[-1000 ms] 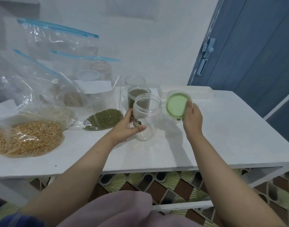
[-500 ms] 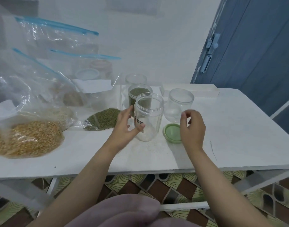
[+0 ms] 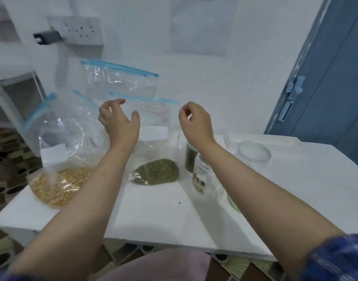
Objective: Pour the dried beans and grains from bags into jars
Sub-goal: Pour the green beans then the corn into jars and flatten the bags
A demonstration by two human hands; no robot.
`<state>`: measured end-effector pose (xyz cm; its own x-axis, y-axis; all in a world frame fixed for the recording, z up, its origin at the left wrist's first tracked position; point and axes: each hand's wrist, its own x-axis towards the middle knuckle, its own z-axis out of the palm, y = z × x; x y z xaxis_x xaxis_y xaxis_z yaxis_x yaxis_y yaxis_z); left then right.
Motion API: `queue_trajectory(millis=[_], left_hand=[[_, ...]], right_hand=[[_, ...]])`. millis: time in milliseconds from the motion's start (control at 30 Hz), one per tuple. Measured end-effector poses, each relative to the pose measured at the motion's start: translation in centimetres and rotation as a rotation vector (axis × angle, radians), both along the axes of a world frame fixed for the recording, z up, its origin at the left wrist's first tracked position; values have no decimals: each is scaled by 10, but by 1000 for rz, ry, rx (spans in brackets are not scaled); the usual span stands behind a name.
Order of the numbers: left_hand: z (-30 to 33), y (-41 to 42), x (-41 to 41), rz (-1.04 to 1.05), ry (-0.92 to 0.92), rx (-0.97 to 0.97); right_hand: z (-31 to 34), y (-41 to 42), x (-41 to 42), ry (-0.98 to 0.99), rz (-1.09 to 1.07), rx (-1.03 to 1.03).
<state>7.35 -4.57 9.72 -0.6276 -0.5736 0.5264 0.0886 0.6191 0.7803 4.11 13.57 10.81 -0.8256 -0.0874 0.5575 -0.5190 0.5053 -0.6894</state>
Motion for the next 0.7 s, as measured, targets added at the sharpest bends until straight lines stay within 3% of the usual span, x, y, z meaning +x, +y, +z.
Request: queue_trajectory(millis=[133, 267, 367, 500, 700], left_hand=[[1, -29, -16, 26, -98, 96], [-7, -50, -24, -32, -231, 279], [-17, -63, -27, -100, -281, 429], [-26, -72, -27, -140, -325, 463], [-33, -80, -32, -188, -93, 532]], right_hand=[[-2, -29, -37, -376, -84, 38], [-5, -41, -47, -566, -110, -100], [-9, -45, -45, -619, -74, -202], [-12, -46, -46, -600, -110, -295], [-6, -50, -41, -565, -106, -478]])
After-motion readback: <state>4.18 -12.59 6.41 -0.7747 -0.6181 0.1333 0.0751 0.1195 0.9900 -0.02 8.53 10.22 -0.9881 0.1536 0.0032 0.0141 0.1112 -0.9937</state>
